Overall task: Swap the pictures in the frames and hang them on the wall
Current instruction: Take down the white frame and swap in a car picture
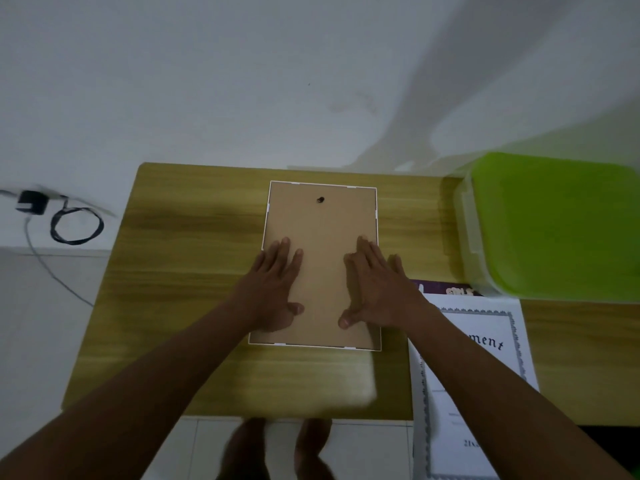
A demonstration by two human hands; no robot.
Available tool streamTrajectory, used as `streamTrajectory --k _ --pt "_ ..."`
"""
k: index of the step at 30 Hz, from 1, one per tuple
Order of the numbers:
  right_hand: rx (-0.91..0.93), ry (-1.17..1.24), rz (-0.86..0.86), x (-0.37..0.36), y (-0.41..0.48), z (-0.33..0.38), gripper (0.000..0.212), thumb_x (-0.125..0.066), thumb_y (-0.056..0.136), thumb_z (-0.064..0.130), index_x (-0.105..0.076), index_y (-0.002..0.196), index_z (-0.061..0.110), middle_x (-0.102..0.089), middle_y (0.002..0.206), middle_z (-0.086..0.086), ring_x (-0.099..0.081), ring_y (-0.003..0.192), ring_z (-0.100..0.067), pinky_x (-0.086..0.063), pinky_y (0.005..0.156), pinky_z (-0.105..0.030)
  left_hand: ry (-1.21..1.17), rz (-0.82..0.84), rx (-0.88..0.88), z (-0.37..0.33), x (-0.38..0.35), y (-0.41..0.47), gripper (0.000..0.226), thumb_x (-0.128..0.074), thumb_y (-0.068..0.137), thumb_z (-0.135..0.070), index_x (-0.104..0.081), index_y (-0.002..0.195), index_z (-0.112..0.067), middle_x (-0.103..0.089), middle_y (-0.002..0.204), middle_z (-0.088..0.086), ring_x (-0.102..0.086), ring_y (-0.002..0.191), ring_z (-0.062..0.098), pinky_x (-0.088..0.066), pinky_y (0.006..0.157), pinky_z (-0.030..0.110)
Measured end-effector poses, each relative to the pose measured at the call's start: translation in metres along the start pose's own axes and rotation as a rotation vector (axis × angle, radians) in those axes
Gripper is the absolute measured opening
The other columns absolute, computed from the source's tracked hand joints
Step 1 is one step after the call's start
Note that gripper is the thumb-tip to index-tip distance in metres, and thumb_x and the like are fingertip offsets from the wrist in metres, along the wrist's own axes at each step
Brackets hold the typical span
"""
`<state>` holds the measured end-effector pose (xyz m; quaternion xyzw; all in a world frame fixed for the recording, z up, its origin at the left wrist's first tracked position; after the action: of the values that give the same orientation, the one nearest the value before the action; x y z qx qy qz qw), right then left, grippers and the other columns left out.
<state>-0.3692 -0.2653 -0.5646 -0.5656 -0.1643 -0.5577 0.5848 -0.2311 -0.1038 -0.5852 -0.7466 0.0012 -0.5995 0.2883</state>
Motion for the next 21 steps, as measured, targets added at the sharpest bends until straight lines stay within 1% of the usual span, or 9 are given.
streamTrajectory --k 2,5,8,11,13,15,17,19,21 --pt "-0.020 0.029 0.026 0.000 0.003 0.000 0.125 -0.083 0.059 0.061 -0.010 0.151 0.018 0.018 0.163 -0.009 0.016 0.150 -0.026 -0.002 0.118 -0.064 0.025 0.042 0.021 0.001 -0.001 0.003 0.102 -0.046 0.088 -0.060 0.020 0.150 -0.013 0.028 0.155 0.017 0.022 0.145 0.033 0.005 0.119 0.046" --pt "-0.022 0.037 0.033 0.000 0.003 0.000 0.130 -0.082 0.061 0.060 -0.001 0.154 0.018 0.019 0.163 -0.010 0.018 0.150 -0.025 -0.001 0.118 -0.063 0.054 0.099 0.063 0.001 0.004 0.008 0.101 -0.044 0.087 -0.064 0.023 0.149 -0.018 0.032 0.155 0.012 0.024 0.145 0.029 0.006 0.116 0.057" --pt "-0.028 0.029 0.023 0.002 0.002 0.003 0.136 -0.082 0.061 0.061 0.005 0.155 0.017 0.020 0.163 -0.010 0.018 0.150 -0.025 0.001 0.119 -0.060 0.026 0.085 0.073 0.001 0.007 0.005 0.103 -0.047 0.086 -0.064 0.021 0.150 -0.020 0.030 0.156 0.009 0.023 0.145 0.027 0.005 0.114 0.063" --pt "-0.059 0.091 -0.027 0.002 -0.004 0.004 0.134 -0.083 0.060 0.061 -0.001 0.156 0.015 0.011 0.164 -0.012 0.012 0.151 -0.028 -0.002 0.121 -0.055 -0.176 -0.040 0.156 0.006 0.012 -0.008 0.114 -0.060 0.078 -0.065 0.012 0.153 -0.020 0.016 0.160 0.010 0.013 0.148 0.029 -0.003 0.118 0.053" --pt "-0.088 0.140 -0.113 0.004 -0.012 0.003 0.119 -0.079 0.068 0.060 -0.013 0.153 0.012 -0.004 0.163 -0.015 -0.002 0.151 -0.032 -0.015 0.120 -0.053 -0.323 -0.158 0.281 0.015 0.012 -0.021 0.121 -0.069 0.069 -0.066 0.001 0.154 -0.015 -0.002 0.161 0.013 -0.004 0.148 0.031 -0.017 0.118 0.046" --pt "-0.152 0.162 -0.208 0.009 -0.018 -0.001 0.099 -0.076 0.075 0.057 -0.025 0.147 0.013 -0.026 0.152 -0.016 -0.025 0.139 -0.037 -0.034 0.109 -0.050 -0.409 -0.245 0.384 0.024 0.008 -0.029 0.111 -0.074 0.066 -0.062 -0.021 0.150 -0.014 -0.029 0.151 0.015 -0.029 0.137 0.035 -0.033 0.109 0.043" --pt "-0.238 0.242 -0.199 0.011 -0.017 -0.004 0.091 -0.080 0.075 0.047 -0.028 0.143 0.013 -0.039 0.135 -0.017 -0.041 0.125 -0.037 -0.043 0.096 -0.045 -0.451 -0.268 0.429 0.030 0.004 -0.031 0.086 -0.075 0.067 -0.057 -0.043 0.137 -0.019 -0.048 0.130 0.013 -0.047 0.118 0.035 -0.043 0.097 0.041" --pt "-0.281 0.362 -0.139 0.009 -0.013 -0.005 0.096 -0.083 0.074 0.038 -0.024 0.145 0.011 -0.044 0.129 -0.018 -0.050 0.117 -0.037 -0.046 0.091 -0.041 -0.520 -0.243 0.445 0.031 0.001 -0.026 0.068 -0.078 0.067 -0.051 -0.054 0.124 -0.022 -0.053 0.114 0.009 -0.055 0.107 0.030 -0.048 0.088 0.038" --pt "-0.321 0.442 -0.109 0.006 -0.007 -0.004 0.103 -0.085 0.073 0.032 -0.018 0.148 0.011 -0.046 0.130 -0.020 -0.052 0.116 -0.038 -0.046 0.092 -0.039 -0.572 -0.229 0.474 0.031 0.000 -0.021 0.061 -0.081 0.064 -0.046 -0.059 0.115 -0.021 -0.055 0.107 0.008 -0.057 0.101 0.029 -0.049 0.084 0.037"
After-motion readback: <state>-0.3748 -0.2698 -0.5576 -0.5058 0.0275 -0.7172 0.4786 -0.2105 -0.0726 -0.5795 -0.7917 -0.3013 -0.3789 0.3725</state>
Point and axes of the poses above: each hand's wrist, its own y-axis towards the middle knuckle, its own x-axis out of the back of the hand, z = x × y, the point moved 3 cm from there along y, towards the middle knuckle
